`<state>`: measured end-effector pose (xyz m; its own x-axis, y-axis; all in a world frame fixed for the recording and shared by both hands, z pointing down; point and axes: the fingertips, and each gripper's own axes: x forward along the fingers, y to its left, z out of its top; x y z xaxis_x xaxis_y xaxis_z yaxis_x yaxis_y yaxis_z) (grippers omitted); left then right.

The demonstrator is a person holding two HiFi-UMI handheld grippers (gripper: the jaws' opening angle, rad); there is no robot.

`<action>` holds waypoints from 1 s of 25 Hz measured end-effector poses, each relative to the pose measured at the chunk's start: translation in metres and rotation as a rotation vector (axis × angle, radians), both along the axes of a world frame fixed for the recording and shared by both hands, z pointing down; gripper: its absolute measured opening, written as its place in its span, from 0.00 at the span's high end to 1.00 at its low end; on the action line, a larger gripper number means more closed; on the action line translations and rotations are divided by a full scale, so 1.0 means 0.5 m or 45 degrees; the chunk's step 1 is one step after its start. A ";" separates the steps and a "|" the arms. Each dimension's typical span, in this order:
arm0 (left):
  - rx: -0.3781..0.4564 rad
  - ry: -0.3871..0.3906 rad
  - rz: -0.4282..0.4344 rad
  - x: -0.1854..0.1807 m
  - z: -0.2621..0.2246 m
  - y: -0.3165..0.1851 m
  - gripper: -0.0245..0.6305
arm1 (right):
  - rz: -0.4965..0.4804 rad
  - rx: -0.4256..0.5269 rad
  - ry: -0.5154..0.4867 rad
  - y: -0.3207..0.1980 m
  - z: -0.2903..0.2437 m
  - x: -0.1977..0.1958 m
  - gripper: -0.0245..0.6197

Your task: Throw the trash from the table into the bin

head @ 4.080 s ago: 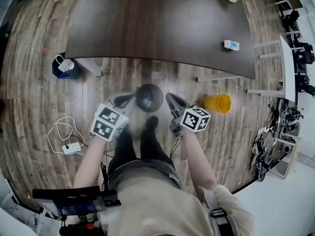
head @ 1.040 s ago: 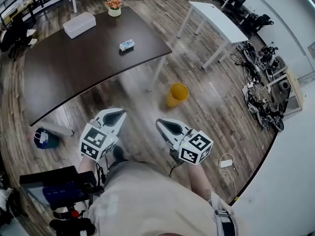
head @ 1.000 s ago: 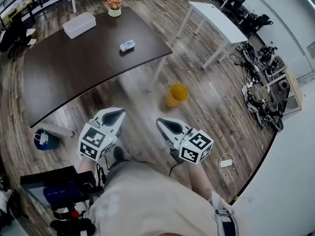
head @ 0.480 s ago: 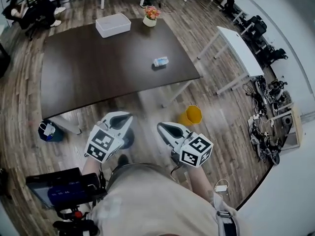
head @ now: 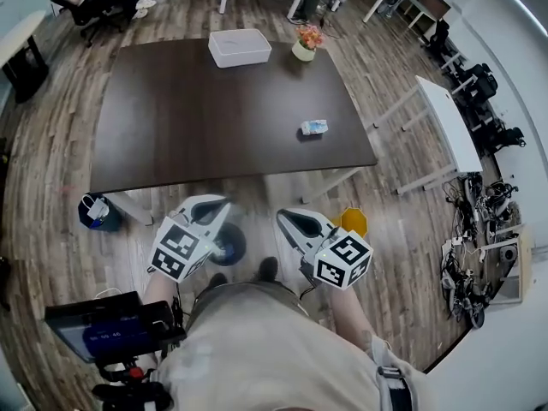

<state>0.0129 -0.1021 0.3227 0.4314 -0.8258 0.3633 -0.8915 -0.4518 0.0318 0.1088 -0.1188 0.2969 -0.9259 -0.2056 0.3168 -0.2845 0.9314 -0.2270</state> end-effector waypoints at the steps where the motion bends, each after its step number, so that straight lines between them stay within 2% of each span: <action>1: -0.003 -0.005 -0.006 0.001 -0.001 0.000 0.94 | -0.005 -0.002 -0.006 -0.004 -0.001 0.000 0.94; 5: -0.024 -0.043 -0.026 -0.009 -0.004 -0.028 0.94 | -0.020 -0.021 -0.036 -0.054 0.000 -0.009 0.94; 10: -0.077 -0.073 -0.097 0.000 0.036 -0.172 0.94 | -0.053 -0.101 -0.059 -0.227 0.057 0.006 0.94; 17: -0.156 -0.069 -0.177 0.094 0.058 -0.337 0.94 | -0.064 -0.130 -0.102 -0.456 0.073 0.123 0.94; 21: -0.216 -0.096 -0.211 0.135 0.068 -0.393 0.94 | -0.085 -0.162 -0.074 -0.544 0.111 0.176 0.94; 25: -0.209 -0.122 -0.259 0.157 0.060 -0.455 0.94 | -0.135 -0.102 -0.005 -0.638 0.137 0.204 0.94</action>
<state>0.0914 -0.3297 0.3529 0.2198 -0.8185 0.5308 -0.9659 -0.2589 0.0008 0.2110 -0.4377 0.3654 -0.9424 -0.0805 0.3246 -0.1843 0.9350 -0.3032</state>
